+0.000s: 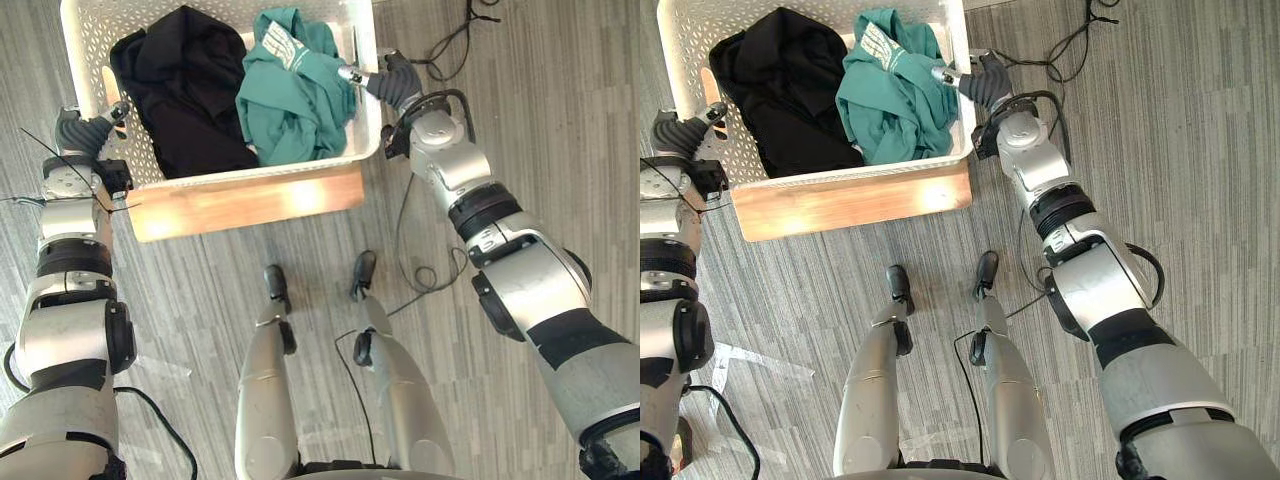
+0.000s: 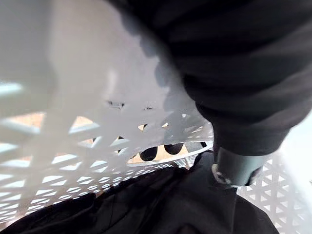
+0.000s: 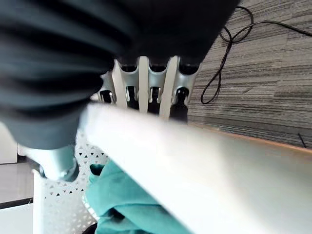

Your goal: Pick up the laundry basket with both hands and put the clothes into the washing machine.

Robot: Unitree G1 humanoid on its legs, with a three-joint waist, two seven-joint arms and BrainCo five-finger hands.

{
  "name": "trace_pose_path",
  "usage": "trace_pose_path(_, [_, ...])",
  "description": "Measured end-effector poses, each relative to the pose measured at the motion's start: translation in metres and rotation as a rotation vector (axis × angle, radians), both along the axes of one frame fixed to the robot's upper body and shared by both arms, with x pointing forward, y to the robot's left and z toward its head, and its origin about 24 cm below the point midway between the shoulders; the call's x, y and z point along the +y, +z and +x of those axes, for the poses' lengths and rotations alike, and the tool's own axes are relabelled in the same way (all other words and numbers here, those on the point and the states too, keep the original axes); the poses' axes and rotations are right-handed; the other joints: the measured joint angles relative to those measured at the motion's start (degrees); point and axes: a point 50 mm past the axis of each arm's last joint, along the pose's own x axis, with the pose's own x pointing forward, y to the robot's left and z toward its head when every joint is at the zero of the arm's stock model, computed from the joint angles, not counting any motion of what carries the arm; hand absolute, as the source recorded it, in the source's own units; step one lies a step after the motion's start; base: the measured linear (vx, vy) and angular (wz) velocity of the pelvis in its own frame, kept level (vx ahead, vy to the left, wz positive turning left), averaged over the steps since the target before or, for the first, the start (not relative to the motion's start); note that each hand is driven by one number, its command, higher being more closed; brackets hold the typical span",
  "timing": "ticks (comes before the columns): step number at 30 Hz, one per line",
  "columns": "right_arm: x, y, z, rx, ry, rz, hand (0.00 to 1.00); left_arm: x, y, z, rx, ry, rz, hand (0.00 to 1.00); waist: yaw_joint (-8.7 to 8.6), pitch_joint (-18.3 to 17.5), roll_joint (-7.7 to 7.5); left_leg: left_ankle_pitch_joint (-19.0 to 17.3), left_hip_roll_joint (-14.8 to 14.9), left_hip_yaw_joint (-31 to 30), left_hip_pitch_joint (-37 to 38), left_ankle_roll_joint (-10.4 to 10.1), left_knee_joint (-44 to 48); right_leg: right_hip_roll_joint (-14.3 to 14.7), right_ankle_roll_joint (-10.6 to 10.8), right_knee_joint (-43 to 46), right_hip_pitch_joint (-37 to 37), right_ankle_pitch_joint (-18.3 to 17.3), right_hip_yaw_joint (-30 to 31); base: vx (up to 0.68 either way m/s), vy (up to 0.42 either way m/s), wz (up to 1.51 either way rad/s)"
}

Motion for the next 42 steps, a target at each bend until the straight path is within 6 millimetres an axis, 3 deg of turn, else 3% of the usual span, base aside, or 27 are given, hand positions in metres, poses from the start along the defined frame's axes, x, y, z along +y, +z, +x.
trace_pose_path(4, [-0.009, 0.003, -0.004, -0.029, -0.037, 0.069, 1.0, -0.01, 0.002, 0.0, -0.046, -0.009, -0.014, 1.0, 0.57, 0.0, -0.01, 0.2, -0.1, -0.3, 0.1, -0.1, -0.5, 0.0, 0.0, 0.0, 0.0, 0.0, -0.2, 0.03, 0.004, 0.04])
trace_pose_path(8, [-0.023, 0.011, -0.022, -0.135, -0.046, 0.169, 1.0, -0.029, 0.005, -0.009, -0.184, -0.038, -0.047, 1.0, 0.76, 0.0, -0.07, 0.3, -0.2, -0.1, 0.6, -0.1, -1.0, 0.0, -0.1, 0.0, 0.1, 0.1, -0.2, 0.04, 0.016, -0.02])
trace_pose_path(11, [-0.047, 0.009, -0.041, -0.21, -0.051, 0.248, 1.0, -0.057, -0.002, -0.027, -0.295, -0.108, -0.065, 1.0, 1.75, 0.1, -0.13, 0.3, -0.2, 0.9, 4.6, -0.1, -3.3, 0.0, -0.1, 0.7, 2.2, 0.1, -0.1, 0.06, 0.023, -0.13])
trace_pose_path(17, [-0.081, -0.009, -0.08, -0.315, -0.036, 0.278, 1.0, -0.092, -0.024, -0.074, -0.435, -0.224, -0.083, 1.0, 1.41, 0.1, -0.12, 1.4, -1.3, 1.4, 14.3, -0.5, -9.5, -0.1, -0.1, 0.7, 8.5, -0.2, -0.2, 0.11, 0.075, -0.02])
trace_pose_path(19, [-0.089, -0.027, -0.087, -0.276, -0.026, 0.265, 1.0, -0.098, -0.039, -0.088, -0.409, -0.246, -0.091, 1.0, 1.2, 0.1, -0.12, 1.4, -2.3, 0.8, 16.7, -0.5, -10.0, -0.6, -0.5, 1.0, 11.0, -2.2, -0.3, 0.13, 0.099, 0.28])
trace_pose_path(20, [-0.097, -0.05, -0.091, -0.21, -0.03, 0.239, 1.0, -0.102, -0.059, -0.098, -0.349, -0.268, -0.099, 1.0, 0.93, 0.0, -0.16, 1.2, -3.0, -0.2, 19.0, -0.5, -10.0, -1.4, -0.9, 2.6, 13.2, -5.3, -0.6, 0.12, 0.08, 0.39])
trace_pose_path(23, [-0.108, -0.091, -0.105, -0.098, -0.031, 0.201, 1.0, -0.107, -0.093, -0.122, -0.232, -0.305, -0.137, 1.0, 0.23, -0.1, -0.23, -0.4, -2.8, -1.5, 21.5, -0.3, -8.5, -1.6, -0.5, 6.1, 15.6, -8.4, -1.2, 0.09, 0.063, 0.26])
trace_pose_path(25, [-0.115, -0.118, -0.119, -0.02, -0.04, 0.18, 1.0, -0.111, -0.118, -0.134, -0.142, -0.323, -0.191, 1.0, 0.14, -0.2, -0.28, -2.4, -2.5, -2.0, 22.4, -0.2, -5.7, -1.4, -0.1, 7.9, 17.1, -9.9, -1.3, 0.05, 0.045, 0.08])
trace_pose_path(27, [-0.123, -0.157, -0.138, 0.104, -0.082, 0.202, 1.0, -0.119, -0.151, -0.152, -0.006, -0.34, -0.264, 1.0, -0.08, -2.3, -0.6, -5.6, -1.8, -1.4, 22.9, 0.1, -1.4, -1.1, 0.4, 8.9, 18.5, -10.7, -0.2, 0.02, 0.063, -0.23])
trace_pose_path(31, [-0.12, -0.205, -0.169, 0.256, -0.122, 0.264, 1.0, -0.123, -0.191, -0.183, 0.15, -0.296, -0.368, 1.0, -0.63, -5.2, -0.54, -12.8, 1.0, 0.8, 26.1, 0.3, 7.6, 1.3, 0.6, 10.2, 21.5, -11.1, 5.8, 0.02, 0.088, -0.84])
trace_pose_path(36, [-0.124, -0.233, -0.196, 0.363, -0.157, 0.295, 1.0, -0.132, -0.221, -0.216, 0.276, -0.234, -0.433, 1.0, -1.54, -9.8, 0.33, -24.7, -1.1, -13.3, 31.3, 0.8, 15.3, 6.9, 1.9, 13.4, 21.8, -12.3, 19.7, -0.05, 0.2, -1.67])
trace_pose_path(37, [-0.127, -0.24, -0.204, 0.386, -0.187, 0.307, 1.0, -0.135, -0.226, -0.216, 0.298, -0.245, -0.435, 1.0, -2.95, -11.2, 0.06, -26.0, -2.2, -12.5, 32.4, 2.1, 15.6, 7.0, 2.4, 13.4, 21.8, -12.1, 22.3, -0.07, 0.223, -0.98])
trace_pose_path(39, [-0.133, -0.244, -0.22, 0.398, -0.243, 0.302, 1.0, -0.141, -0.229, -0.214, 0.323, -0.275, -0.425, 1.0, -5.67, -13.4, -0.03, -26.2, -4.1, -9.2, 33.4, 2.8, 15.4, 6.0, 4.1, 12.4, 21.4, -10.4, 25.5, -0.05, 0.225, -0.88])
trace_pose_path(42, [-0.144, -0.235, -0.24, 0.359, -0.334, 0.285, 1.0, -0.153, -0.224, -0.203, 0.303, -0.344, -0.401, 1.0, -6.4, -14.6, 0.9, -25.6, -7.0, -3.3, 34.0, 3.9, 15.1, 4.6, 5.2, 12.6, 18.8, -6.3, 30.8, -0.05, 0.231, -1.07])
